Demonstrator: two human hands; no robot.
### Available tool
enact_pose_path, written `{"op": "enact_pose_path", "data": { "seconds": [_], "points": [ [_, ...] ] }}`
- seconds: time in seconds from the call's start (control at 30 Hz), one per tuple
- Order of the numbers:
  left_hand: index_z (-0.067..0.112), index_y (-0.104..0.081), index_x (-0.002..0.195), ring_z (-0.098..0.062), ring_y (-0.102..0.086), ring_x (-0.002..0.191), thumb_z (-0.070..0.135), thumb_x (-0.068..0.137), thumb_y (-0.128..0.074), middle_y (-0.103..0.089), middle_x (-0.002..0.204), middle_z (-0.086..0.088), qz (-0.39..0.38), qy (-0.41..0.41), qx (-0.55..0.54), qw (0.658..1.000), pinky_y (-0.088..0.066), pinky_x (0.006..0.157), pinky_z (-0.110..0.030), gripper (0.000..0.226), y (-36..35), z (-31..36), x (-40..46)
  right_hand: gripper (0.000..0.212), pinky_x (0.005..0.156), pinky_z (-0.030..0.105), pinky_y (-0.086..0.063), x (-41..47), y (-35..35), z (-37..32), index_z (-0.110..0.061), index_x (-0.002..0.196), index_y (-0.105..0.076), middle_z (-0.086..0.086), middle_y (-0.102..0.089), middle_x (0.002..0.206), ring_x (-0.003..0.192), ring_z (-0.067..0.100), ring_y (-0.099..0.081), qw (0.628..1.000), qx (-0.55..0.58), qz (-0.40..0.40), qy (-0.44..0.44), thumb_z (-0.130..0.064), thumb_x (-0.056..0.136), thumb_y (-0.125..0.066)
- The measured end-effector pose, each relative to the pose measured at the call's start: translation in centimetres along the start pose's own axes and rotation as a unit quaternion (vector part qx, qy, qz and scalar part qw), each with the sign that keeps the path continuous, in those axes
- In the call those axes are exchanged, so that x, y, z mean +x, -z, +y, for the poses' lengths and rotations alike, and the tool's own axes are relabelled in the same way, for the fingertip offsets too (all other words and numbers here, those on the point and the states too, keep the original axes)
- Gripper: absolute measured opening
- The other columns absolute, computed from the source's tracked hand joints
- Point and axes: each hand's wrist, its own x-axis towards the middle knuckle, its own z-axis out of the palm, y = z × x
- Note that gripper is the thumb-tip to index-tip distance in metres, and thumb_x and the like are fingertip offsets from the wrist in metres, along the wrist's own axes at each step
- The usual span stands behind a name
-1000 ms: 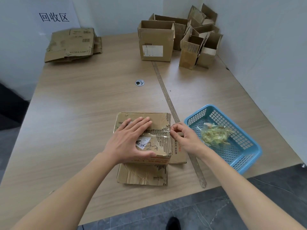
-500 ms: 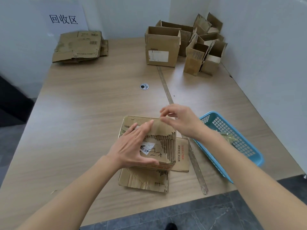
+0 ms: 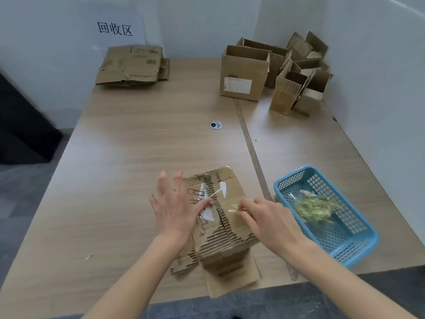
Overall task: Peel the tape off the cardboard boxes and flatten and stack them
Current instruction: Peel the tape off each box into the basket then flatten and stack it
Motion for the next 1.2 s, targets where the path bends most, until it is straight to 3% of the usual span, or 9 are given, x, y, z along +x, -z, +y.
{"op": "enact_pose_path", "data": {
  "seconds": [0.17, 0.37, 0.5, 0.6, 0.67, 0.73, 0.87, 1.03, 1.2],
  "points": [
    [0.027, -0.052, 0.135, -0.015, -0.064, 0.110, 0.066, 0.065, -0.084, -0.067, 0.123, 0.007, -0.178, 0.102, -0.278, 0.939, -0.053, 0.098, -0.042, 0.086, -1.4, -0.4, -1.5, 0.013, 0.062, 0.007, -0.038, 0.0, 1.4, -0.1, -0.027, 0.086, -0.073, -0.020, -0.056, 0.093, 0.072, -0.003, -0.056, 0.993, 0.116, -0.009, 0.012, -0.040, 0.089, -0.073],
    [0.040, -0.061, 0.114, 0.007, -0.064, 0.091, 0.076, 0.049, -0.079, -0.071, 0.102, 0.019, -0.245, 0.001, -0.261, 0.934, -0.055, 0.085, -0.028, 0.077, -1.4, 1.0, -2.4, 0.016, 0.063, 0.003, -0.042, 4.0, 0.6, 0.4, -0.024, 0.086, -0.070, -0.013, -0.068, 0.089, 0.064, -0.003, -0.062, 0.961, 0.189, 0.158, -0.128, -0.015, 0.081, -0.083],
    [0.030, -0.047, 0.140, -0.010, -0.064, 0.112, 0.065, 0.059, -0.087, -0.069, 0.122, 0.013, -0.199, -0.056, -0.220, 0.953, -0.052, 0.096, -0.038, 0.097, -1.2, 1.0, -2.3, 0.016, 0.080, 0.006, -0.044, 2.6, -0.5, 1.2, -0.013, 0.103, -0.077, -0.003, -0.073, 0.099, 0.080, 0.009, -0.068, 0.985, 0.115, 0.127, -0.013, -0.004, 0.090, -0.073],
    [0.029, -0.040, 0.141, -0.017, -0.067, 0.112, 0.068, 0.061, -0.085, -0.069, 0.124, 0.009, -0.153, -0.089, -0.180, 0.968, -0.053, 0.092, -0.040, 0.100, -1.1, 1.4, -2.6, 0.034, 0.095, 0.028, -0.050, 1.4, -0.6, 2.0, -0.016, 0.126, -0.070, -0.004, -0.067, 0.120, 0.109, 0.013, -0.061, 0.994, 0.086, 0.050, 0.054, -0.031, 0.096, -0.068],
    [0.028, -0.039, 0.142, -0.021, -0.068, 0.110, 0.071, 0.062, -0.081, -0.070, 0.124, 0.005, -0.144, -0.095, -0.162, 0.972, -0.054, 0.089, -0.041, 0.100, -1.1, 1.5, -2.5, 0.061, 0.099, 0.029, -0.045, 1.3, -0.4, 2.5, -0.025, 0.134, -0.062, -0.010, -0.057, 0.131, 0.120, 0.008, -0.051, 0.998, 0.059, 0.001, 0.036, -0.064, 0.087, -0.065],
    [0.029, -0.038, 0.143, -0.023, -0.068, 0.110, 0.071, 0.064, -0.080, -0.071, 0.124, 0.002, -0.145, -0.096, -0.149, 0.973, -0.054, 0.088, -0.041, 0.099, -1.2, 1.5, -2.3, 0.068, 0.100, 0.028, -0.043, 1.3, -0.5, 2.5, -0.031, 0.132, -0.060, -0.014, -0.052, 0.140, 0.126, 0.006, -0.048, 0.996, 0.086, -0.015, 0.004, -0.072, 0.078, -0.068],
    [0.036, -0.034, 0.144, -0.022, -0.068, 0.109, 0.074, 0.063, -0.079, -0.070, 0.125, 0.003, -0.172, -0.110, -0.136, 0.969, -0.054, 0.089, -0.042, 0.101, -1.2, 1.2, -2.1, 0.008, 0.078, 0.036, -0.060, 2.1, -1.4, 2.3, -0.028, 0.099, -0.073, -0.017, -0.074, 0.099, 0.087, 0.002, -0.069, 0.974, 0.210, 0.073, -0.049, -0.028, 0.091, -0.075],
    [0.035, -0.036, 0.149, -0.026, -0.068, 0.109, 0.069, 0.076, -0.074, -0.071, 0.124, 0.000, -0.170, -0.170, -0.086, 0.967, -0.055, 0.086, -0.043, 0.089, -0.7, 0.8, 0.2, 0.008, 0.073, 0.042, -0.061, 4.6, 0.4, 4.2, -0.015, 0.099, -0.076, -0.006, -0.076, 0.088, 0.073, 0.012, -0.072, 0.930, 0.281, 0.150, -0.185, -0.018, 0.096, -0.070],
    [0.023, -0.042, 0.152, -0.023, -0.055, 0.131, 0.067, 0.091, -0.054, -0.053, 0.149, -0.001, -0.109, -0.236, -0.005, 0.966, -0.044, 0.104, -0.040, 0.076, 0.6, 2.0, 1.7, 0.009, 0.067, 0.031, -0.053, 3.3, -1.1, 2.6, -0.016, 0.099, -0.074, -0.004, -0.074, 0.080, 0.067, 0.014, -0.067, 0.973, 0.136, 0.165, -0.091, -0.019, 0.099, -0.065]
  ]
}}
